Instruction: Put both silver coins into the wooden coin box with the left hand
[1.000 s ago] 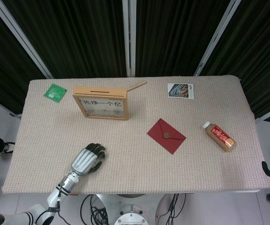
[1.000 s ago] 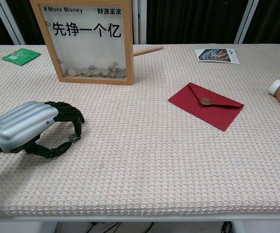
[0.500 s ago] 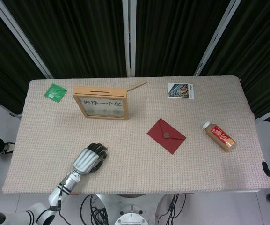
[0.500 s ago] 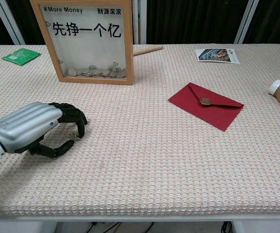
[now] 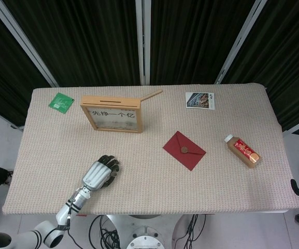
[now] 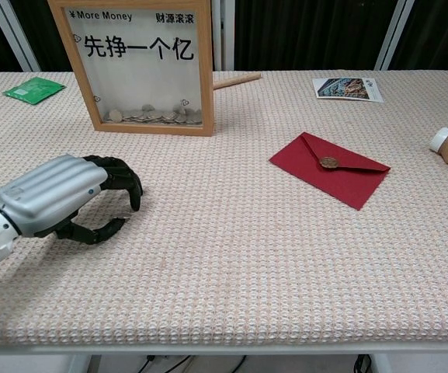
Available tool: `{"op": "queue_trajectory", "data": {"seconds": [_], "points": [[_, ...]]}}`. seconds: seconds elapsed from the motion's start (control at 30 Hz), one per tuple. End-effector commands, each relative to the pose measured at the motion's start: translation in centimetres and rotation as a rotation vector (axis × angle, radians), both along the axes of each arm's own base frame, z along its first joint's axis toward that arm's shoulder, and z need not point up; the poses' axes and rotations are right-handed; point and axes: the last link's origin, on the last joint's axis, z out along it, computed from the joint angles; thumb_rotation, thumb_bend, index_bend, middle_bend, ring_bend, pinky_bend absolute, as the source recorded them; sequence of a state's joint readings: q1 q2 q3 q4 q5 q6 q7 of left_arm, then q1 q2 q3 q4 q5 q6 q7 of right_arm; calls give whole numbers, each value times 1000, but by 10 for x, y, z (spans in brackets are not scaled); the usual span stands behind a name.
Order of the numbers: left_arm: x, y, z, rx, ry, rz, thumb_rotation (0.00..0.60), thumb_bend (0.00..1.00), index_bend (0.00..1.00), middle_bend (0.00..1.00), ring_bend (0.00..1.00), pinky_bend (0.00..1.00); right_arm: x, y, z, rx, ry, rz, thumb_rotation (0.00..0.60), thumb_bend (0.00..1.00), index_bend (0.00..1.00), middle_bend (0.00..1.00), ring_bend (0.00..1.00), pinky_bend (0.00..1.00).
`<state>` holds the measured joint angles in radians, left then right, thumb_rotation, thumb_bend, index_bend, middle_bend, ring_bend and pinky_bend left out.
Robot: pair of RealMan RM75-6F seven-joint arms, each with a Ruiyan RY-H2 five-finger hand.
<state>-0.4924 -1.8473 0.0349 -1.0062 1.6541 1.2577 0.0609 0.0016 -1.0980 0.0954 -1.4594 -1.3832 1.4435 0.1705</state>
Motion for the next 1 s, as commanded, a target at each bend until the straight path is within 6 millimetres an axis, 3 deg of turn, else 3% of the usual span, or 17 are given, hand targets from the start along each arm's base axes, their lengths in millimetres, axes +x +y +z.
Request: {"op": "queue_trajectory", "data": {"seconds": [0.03, 0.3, 0.6, 1.0], "points": [[1, 1, 2, 15, -5, -6, 600, 262, 421, 252, 166, 243, 0, -1, 0, 1, 0, -1, 600, 303, 0, 0, 0, 0], [0, 2, 5, 36, 10, -20, 600, 268, 457, 260, 166, 251, 0, -1, -2, 8, -2, 0, 600, 303, 0, 0, 0, 0], [1, 1, 6, 42, 2, -24, 600, 369, 516, 267, 167, 252, -1, 1, 1, 2, -1, -2, 600, 304, 0, 0, 0, 0], [0, 1, 5, 28, -20, -1, 600, 416, 592, 277, 167, 252, -2, 0, -1, 11, -2, -5, 600, 303, 0, 0, 0, 0]]}}
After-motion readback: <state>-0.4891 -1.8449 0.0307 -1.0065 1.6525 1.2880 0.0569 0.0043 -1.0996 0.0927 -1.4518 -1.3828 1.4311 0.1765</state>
